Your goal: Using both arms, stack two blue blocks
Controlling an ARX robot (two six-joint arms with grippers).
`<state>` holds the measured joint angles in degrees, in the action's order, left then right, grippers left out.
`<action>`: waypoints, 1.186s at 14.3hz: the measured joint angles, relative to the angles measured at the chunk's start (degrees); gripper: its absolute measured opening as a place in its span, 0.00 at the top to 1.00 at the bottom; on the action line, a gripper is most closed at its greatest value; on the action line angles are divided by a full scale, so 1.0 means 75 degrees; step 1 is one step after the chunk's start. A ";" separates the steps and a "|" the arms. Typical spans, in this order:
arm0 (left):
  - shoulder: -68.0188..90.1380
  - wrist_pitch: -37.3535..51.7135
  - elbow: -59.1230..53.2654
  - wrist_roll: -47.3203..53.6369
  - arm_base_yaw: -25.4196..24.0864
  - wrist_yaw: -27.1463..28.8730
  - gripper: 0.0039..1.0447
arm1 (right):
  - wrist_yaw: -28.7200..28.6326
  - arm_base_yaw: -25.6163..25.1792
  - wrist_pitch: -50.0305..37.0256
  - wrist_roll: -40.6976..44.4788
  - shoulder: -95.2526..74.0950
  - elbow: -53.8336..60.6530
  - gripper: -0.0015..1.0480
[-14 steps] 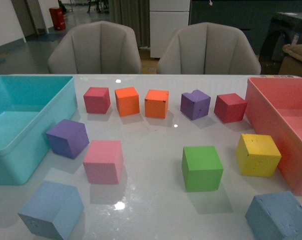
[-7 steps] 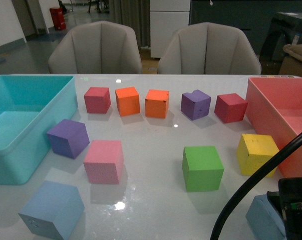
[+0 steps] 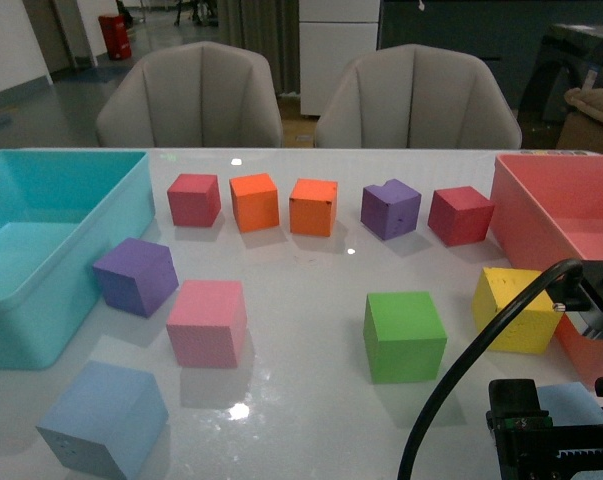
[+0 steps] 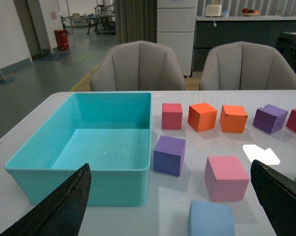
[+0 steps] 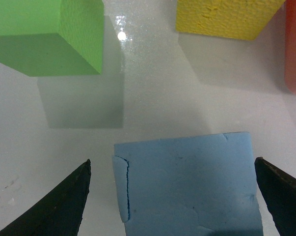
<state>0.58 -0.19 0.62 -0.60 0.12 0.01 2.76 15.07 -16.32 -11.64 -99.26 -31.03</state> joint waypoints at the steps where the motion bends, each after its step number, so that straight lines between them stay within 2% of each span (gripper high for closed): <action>1: 0.0000 0.0000 0.0000 0.0000 0.0000 0.0000 0.06 | 0.0000 0.0000 -0.0117 -0.0052 -0.0119 0.0003 0.06; 5: 0.0000 0.0000 0.0000 0.0000 0.0000 0.0000 0.06 | 0.0041 0.0099 -0.0568 -0.0052 -0.0504 0.0428 0.07; 9: 0.0000 0.0003 0.0000 0.0000 0.0000 0.0000 0.06 | 0.0117 0.0082 -0.0041 0.0032 0.0641 0.0618 0.49; 10: 0.0000 0.0000 0.0000 0.0000 0.0000 0.0000 0.06 | 0.0117 0.0090 0.0382 0.0102 0.1303 0.0562 0.56; 14: 0.0000 0.0000 0.0000 0.0000 0.0000 0.0000 0.06 | 0.0265 0.0638 0.1489 0.0105 0.2465 -0.0720 0.62; 17: 0.0000 0.0000 0.0000 0.0000 0.0000 0.0000 0.06 | 0.0356 0.1099 0.2057 0.0099 0.0350 -0.3448 0.62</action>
<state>0.58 -0.19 0.62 -0.60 0.12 0.01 5.43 23.31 -0.89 -10.90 -96.64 -56.88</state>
